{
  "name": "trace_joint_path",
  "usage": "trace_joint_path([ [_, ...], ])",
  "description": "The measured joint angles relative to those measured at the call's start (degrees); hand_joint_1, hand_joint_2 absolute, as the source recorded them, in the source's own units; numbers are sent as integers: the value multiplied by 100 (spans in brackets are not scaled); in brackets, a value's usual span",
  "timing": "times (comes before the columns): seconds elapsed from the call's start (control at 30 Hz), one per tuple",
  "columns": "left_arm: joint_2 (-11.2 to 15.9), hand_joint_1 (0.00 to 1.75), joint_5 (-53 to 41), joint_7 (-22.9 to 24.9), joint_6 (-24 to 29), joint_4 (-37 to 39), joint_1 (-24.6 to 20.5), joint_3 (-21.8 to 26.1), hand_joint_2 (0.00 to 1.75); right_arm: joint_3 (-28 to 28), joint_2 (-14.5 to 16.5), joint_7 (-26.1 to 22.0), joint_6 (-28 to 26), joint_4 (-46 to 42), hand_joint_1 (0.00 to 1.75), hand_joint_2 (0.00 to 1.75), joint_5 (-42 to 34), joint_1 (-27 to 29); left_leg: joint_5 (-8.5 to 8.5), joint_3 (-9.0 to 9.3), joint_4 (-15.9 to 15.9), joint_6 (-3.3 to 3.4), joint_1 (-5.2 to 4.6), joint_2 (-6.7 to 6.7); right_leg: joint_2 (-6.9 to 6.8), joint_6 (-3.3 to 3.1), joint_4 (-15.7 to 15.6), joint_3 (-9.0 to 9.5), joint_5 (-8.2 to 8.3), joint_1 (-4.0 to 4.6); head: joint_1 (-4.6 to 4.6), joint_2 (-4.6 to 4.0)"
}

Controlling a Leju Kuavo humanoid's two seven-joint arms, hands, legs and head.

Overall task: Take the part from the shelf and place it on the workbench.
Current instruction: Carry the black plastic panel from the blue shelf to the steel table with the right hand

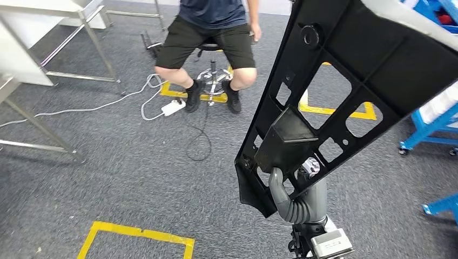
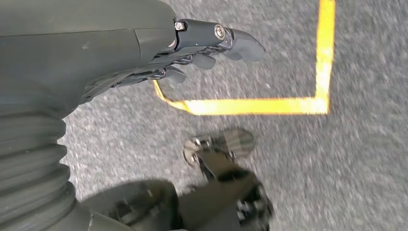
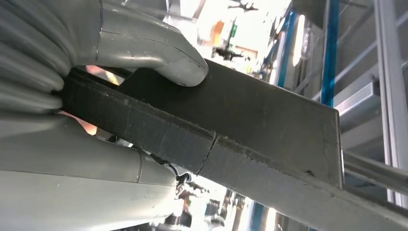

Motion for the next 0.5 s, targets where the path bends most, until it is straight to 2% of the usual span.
trace_joint_path([
  [0.03, 1, 0, -16, -6, 31, -3, -3, -1, 175, 2, 6, -3, 1, 0, 175, 175, 8, 2, 22, 2, -23, 47, 17, -74, 169, 2, 174, -78, -99, -14, 8, 0],
  [0.1, 3, 0, -33, -14, 60, -9, -16, -2, 175, 4, 6, -8, 1, 2, 175, 175, 12, 16, 55, -10, -42, 114, 31, -228, 525, -34, 838, -400, -395, -39, 25, 0],
  [0.13, 3, 0, -34, -18, 64, -10, -22, -2, 175, 4, 3, -9, 0, 4, 175, 175, 15, 25, 66, -24, -41, 135, 29, -314, 596, -48, 1243, -609, -537, -43, 32, 0],
  [0.17, 3, 0, -34, -20, 67, -10, -23, -1, 175, 5, 1, -8, -2, 7, 175, 175, 22, 32, 74, -34, -41, 142, 28, -405, 617, -40, 1523, -766, -609, -44, 33, 0],
  [0.2, 3, 0, -34, -24, 69, -10, -21, -1, 175, 5, -1, -8, -9, 7, 175, 175, 34, 36, 82, -40, -40, 144, 27, -496, 628, -11, 1624, -841, -599, -45, 33, 0],
  [0.23, 3, 0, -34, -28, 74, -10, -19, -1, 175, 5, -3, -9, -21, 8, 175, 175, 51, 36, 92, -42, -40, 138, 27, -590, 643, 35, 1488, -798, -497, -50, 34, 1],
  [0.27, 3, 0, -37, -32, 81, -10, -17, -1, 175, 5, -4, -9, -34, 7, 175, 175, 68, 33, 105, -42, -39, 125, 30, -682, 694, 83, 1154, -652, -333, -59, 34, 1],
  [0.3, 2, 0, -39, -36, 89, -10, -17, -1, 175, 5, -4, -9, -47, 7, 175, 175, 86, 30, 119, -46, -39, 105, 34, -769, 829, 118, 729, -457, -164, -76, 36, 1],
  [0.33, 3, 0, -44, -38, 96, -10, -18, -1, 175, 7, -4, -9, -56, 7, 175, 175, 99, 27, 131, -55, -33, 79, 27, -852, 946, 115, 357, -288, -28, -85, 34, 1],
  [0.37, 3, 0, -48, -40, 99, -10, -19, 0, 175, 7, -5, -8, -60, 7, 175, 175, 108, 23, 144, -67, -32, 49, 19, -919, 1038, 86, 115, -180, 52, -88, 30, 0],
  [0.4, 4, 0, -52, -42, 102, -10, -15, 0, 175, 8, -6, -8, -62, 7, 175, 175, 113, 21, 160, -83, -38, 15, 15, -977, 1081, 36, 5, -124, 86, -78, 28, 0],
  [0.47, 12, 0, -72, -44, 110, -10, 8, 1, 175, 13, -8, -8, -66, 7, 175, 175, 116, 8, 200, -115, -61, -59, 24, -1063, 954, -69, -20, -104, 128, -67, 24, 0],
  [0.5, 17, 0, -85, -44, 116, -10, 20, 1, 175, 19, -6, -5, -67, 7, 175, 175, 118, -3, 183, -142, -33, -88, 23, -986, 884, -114, -34, -90, 151, -77, 22, 0],
])
